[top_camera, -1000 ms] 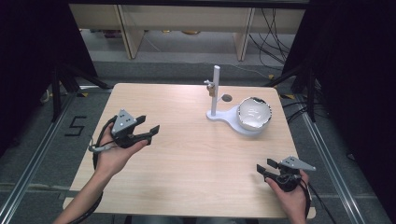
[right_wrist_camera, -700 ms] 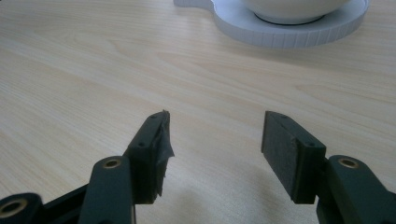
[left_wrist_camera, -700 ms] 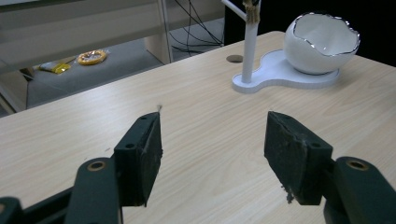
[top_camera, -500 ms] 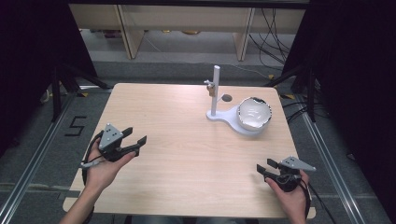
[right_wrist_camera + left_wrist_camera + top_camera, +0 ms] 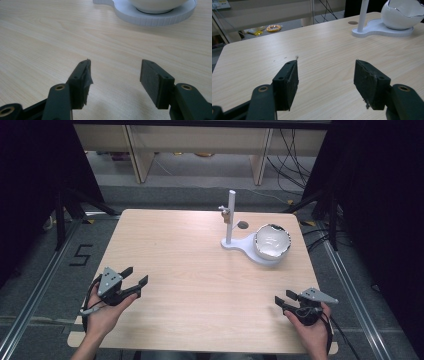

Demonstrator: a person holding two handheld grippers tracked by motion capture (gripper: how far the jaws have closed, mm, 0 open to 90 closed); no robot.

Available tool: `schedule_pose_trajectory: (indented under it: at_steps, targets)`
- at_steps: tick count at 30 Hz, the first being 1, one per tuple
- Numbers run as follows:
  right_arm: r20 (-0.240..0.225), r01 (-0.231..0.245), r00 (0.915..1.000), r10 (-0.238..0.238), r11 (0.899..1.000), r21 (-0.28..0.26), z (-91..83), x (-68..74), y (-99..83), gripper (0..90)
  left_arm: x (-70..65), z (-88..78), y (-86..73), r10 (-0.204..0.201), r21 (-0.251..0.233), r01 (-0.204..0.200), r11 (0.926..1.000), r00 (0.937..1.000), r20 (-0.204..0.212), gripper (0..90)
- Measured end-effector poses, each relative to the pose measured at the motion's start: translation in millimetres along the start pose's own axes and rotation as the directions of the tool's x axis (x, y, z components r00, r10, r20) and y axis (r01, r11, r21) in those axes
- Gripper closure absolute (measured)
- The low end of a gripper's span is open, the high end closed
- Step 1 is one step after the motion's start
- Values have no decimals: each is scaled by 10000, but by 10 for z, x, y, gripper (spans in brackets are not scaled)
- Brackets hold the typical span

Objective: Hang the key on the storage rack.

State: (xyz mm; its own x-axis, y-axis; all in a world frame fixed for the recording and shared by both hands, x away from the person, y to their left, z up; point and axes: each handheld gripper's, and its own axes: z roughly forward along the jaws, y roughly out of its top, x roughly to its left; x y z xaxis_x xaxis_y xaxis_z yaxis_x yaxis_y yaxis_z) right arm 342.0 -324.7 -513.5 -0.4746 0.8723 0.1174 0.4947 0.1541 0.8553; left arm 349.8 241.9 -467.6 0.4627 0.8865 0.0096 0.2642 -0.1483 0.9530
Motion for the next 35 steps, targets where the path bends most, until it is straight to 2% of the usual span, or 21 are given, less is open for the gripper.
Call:
schedule_pose_trajectory:
  at_steps: [5,6,7,8,10,11,12,13,16,17,18,21,24,26,35]
  targets:
    - [-13,7,10000,-7,10000,8,2,0,0,432,59,-9,-212,-58,58,60,10000,9993,-363,360]
    - [-61,-358,9993,359,9993,83,0,28,-4,432,71,-10,-253,-55,43,57,10000,9990,-448,360]
    - [-14,-358,9994,358,9992,150,-1,28,-6,432,84,-6,-294,-26,-10,26,10000,9987,-502,359]
    - [3,-79,10000,79,9999,67,8,2,-6,432,98,-3,-333,-5,-59,2,10000,9985,-554,360]
    - [33,65,10000,-65,10000,-5,10,-7,-5,432,118,-1,-408,-89,-50,86,10000,9979,-636,357]
    - [22,64,10000,-64,10000,11,12,-7,-5,432,127,4,-446,-82,-36,79,10000,9975,-702,356]
    - [-42,-212,9998,212,9998,-42,15,18,-8,432,139,11,-480,-41,-51,37,10000,9975,-712,356]
    - [-199,-150,9997,150,9999,18,14,10,-6,432,144,12,-510,-111,-12,110,9999,9970,-765,355]
    - [-101,-67,9999,68,10000,48,15,6,-6,432,156,22,-582,-197,-75,192,9998,9967,-784,348]
    - [-181,-210,9996,211,9998,38,12,16,-6,432,148,13,-586,-266,-93,259,9996,9962,-834,347]
    - [-144,-410,9991,411,9991,56,8,33,-8,432,153,11,-588,-176,-225,158,9996,9964,-827,343]
    - [-13,80,10000,-80,9999,69,6,-3,-2,432,150,-1,-592,-264,-295,238,9993,9955,-913,340]
    - [-60,168,9998,-168,9998,61,3,0,2,432,144,-3,-593,-193,-311,165,9994,9955,-932,336]
    - [-45,150,9999,-150,9999,57,6,3,2,432,140,6,-597,-186,-435,148,9989,9960,-876,336]
    - [-14,78,10000,-78,10000,27,5,4,-1,430,135,-1,-592,-110,-274,82,9996,9946,-1030,323]
